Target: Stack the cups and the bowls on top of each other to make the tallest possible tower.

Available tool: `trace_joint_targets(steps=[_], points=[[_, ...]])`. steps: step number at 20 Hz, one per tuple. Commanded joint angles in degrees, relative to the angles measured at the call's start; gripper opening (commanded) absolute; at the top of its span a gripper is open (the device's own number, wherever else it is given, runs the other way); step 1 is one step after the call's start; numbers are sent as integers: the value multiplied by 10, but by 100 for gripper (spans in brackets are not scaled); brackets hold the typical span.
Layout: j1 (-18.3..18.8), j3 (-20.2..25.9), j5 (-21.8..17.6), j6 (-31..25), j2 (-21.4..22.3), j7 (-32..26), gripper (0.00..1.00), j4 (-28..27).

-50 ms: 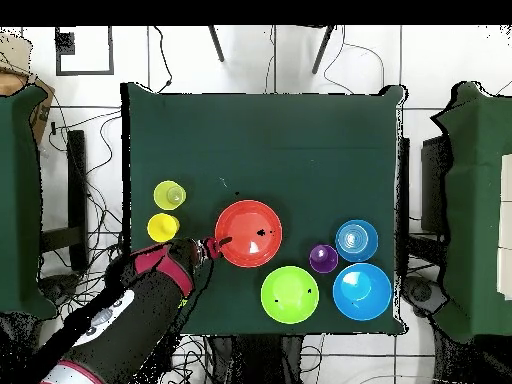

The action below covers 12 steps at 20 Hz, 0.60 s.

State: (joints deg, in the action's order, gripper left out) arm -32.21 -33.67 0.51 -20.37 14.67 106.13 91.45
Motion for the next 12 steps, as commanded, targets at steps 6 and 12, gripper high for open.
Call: trace_joint_targets(steps=[6,12], points=[[-3,87,9,-106,59,66,100,28],[-1,89,6,-145,85,57,100,33]])
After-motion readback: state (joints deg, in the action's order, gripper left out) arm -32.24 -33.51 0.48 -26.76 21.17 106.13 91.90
